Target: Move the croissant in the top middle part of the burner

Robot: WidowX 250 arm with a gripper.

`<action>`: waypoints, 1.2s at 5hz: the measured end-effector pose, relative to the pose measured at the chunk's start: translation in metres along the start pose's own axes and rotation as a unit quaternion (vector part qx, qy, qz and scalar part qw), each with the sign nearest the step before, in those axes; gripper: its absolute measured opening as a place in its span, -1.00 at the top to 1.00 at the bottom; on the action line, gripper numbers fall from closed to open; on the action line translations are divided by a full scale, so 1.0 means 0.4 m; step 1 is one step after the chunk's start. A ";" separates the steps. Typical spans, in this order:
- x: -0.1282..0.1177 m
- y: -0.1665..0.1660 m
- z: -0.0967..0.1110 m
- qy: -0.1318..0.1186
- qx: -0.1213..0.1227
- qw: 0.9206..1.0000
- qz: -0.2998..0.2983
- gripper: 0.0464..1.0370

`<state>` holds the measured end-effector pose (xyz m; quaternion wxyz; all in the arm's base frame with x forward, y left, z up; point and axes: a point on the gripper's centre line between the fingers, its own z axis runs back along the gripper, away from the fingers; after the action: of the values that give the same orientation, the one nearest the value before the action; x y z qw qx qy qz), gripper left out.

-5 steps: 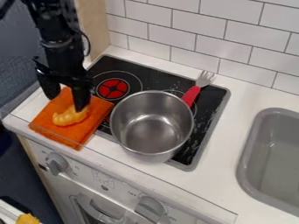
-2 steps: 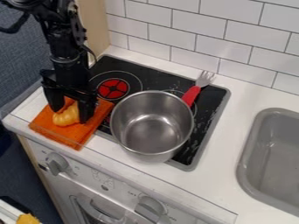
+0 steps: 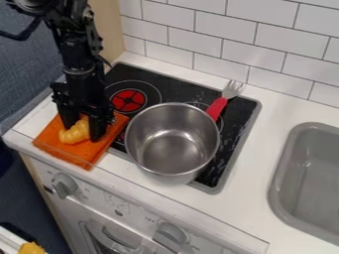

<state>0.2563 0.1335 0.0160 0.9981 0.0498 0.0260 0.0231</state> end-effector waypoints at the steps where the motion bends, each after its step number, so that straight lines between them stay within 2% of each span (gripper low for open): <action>1: 0.002 -0.002 -0.007 0.006 -0.004 1.000 -0.002 -0.23; 2: 0.001 -0.005 -0.005 0.009 -0.009 1.000 -0.002 -0.23; 3: 0.015 0.001 0.106 -0.043 -0.017 0.999 0.020 -0.23; 4: 0.062 -0.008 0.191 -0.077 -0.011 0.996 0.033 -0.22; 5: 0.157 -0.095 0.192 -0.077 -0.031 0.997 -0.006 -0.22; 6: 0.244 -0.170 0.131 -0.058 -0.034 0.997 -0.034 -0.23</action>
<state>0.3594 0.0655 0.0562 0.9993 0.0158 -0.0306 -0.0133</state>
